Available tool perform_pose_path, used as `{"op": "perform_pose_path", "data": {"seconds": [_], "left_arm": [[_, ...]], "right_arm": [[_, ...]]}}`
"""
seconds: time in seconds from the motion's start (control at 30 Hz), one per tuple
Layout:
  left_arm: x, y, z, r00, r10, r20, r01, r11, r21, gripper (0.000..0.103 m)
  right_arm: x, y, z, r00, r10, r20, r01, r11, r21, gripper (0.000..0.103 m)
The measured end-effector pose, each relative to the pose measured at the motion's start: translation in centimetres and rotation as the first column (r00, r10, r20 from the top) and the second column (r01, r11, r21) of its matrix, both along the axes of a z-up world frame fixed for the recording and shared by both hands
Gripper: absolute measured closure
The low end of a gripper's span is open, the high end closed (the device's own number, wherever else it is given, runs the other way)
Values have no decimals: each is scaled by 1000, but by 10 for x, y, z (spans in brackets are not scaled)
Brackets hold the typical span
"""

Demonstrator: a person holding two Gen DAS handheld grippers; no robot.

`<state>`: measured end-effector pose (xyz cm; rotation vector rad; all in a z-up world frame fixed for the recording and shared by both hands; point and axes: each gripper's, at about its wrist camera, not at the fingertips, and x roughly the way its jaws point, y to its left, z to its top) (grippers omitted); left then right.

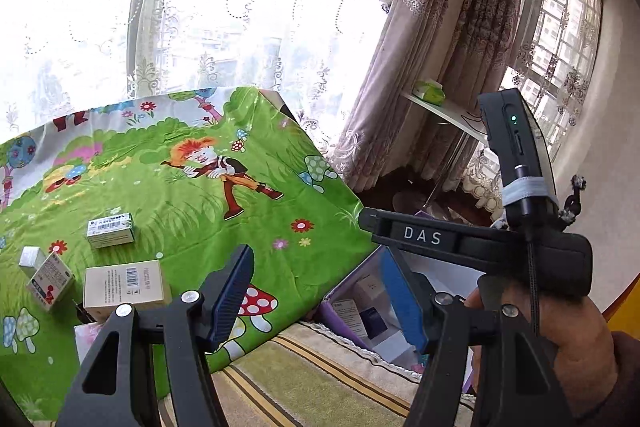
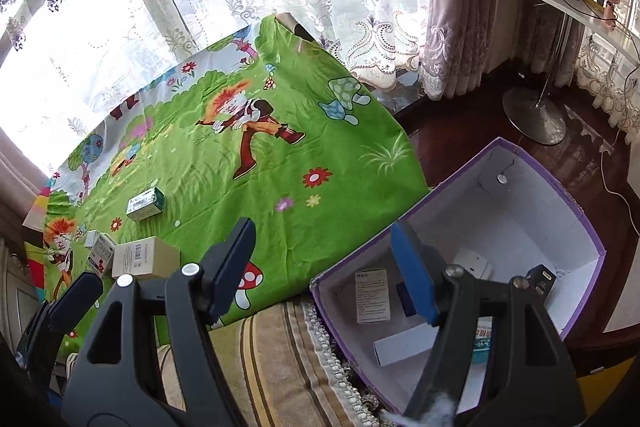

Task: Organize rigid objects
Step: 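Move both open tools back over the boxes on the table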

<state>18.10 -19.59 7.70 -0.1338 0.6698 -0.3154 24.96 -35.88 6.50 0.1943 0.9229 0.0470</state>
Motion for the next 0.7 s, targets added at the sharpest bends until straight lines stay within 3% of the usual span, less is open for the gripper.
{"op": "perform_pose_path", "data": {"seconds": [0.13, 0.27, 0.37, 0.7], "left_arm": [[7, 28, -3, 991, 137, -6, -136, 989, 53, 37], [13, 62, -5, 972, 236, -15, -235, 971, 50, 37], [13, 80, -2, 962, 270, -25, -270, 963, 19, 37], [13, 106, 7, 948, 318, 7, -318, 948, 28, 34]], "right_arm": [[13, 29, 11, 999, 30, 18, -29, 999, -33, 30], [22, 55, 15, 998, 60, 26, -59, 997, -47, 30], [28, 72, 12, 996, 84, 15, -83, 995, -54, 30], [33, 117, 8, 982, 189, 4, -188, 980, -69, 30]]}}
